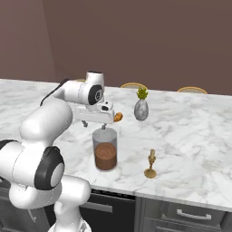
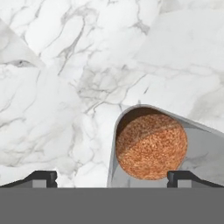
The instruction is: Pick the jar and candle from the dining table and place them in the open cabinet. Close the cabinet after placing the objects.
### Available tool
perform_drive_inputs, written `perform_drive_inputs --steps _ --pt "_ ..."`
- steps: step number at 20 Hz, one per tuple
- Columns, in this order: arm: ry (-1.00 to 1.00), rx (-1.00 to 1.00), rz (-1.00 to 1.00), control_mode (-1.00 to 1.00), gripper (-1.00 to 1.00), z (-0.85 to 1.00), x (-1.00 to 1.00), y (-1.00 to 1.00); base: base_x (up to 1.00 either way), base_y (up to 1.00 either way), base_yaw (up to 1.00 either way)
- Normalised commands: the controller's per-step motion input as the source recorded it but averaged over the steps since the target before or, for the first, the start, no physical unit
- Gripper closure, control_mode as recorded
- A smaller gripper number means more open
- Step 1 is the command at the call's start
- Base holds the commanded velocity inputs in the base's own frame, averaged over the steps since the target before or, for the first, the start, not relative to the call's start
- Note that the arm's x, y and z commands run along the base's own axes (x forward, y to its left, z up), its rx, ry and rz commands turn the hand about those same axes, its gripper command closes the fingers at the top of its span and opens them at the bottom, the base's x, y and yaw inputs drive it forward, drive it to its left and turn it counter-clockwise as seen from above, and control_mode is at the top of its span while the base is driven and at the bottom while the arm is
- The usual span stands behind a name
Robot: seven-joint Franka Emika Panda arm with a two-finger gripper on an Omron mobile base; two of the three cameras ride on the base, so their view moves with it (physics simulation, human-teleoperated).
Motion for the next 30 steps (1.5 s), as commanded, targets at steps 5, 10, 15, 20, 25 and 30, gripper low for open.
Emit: perform_drive_inputs --steps 5,10,15,20,25,30 --pt "-0.01 0.02 0.00 -1.00 -1.00 -0.18 -0.03 -0.01 0.00 0.00 0.00" --pt "0.00 0.05 0.00 -1.00 -1.00 -0.25 0.00 0.00 0.00 0.00 0.00" --pt "0.00 0.07 0.00 -1.00 -1.00 -0.29 0.00 0.00 0.00 0.00 0.00" --pt "0.00 0.07 0.00 -1.00 -1.00 -0.35 0.00 0.00 0.00 0.00 0.00" --pt "0.00 0.02 0.00 -1.00 1.00 -0.20 0.00 0.00 0.00 0.00 0.00" --pt "0.00 0.00 0.00 -1.00 1.00 0.00 0.00 0.00 0.00 0.00 0.00"
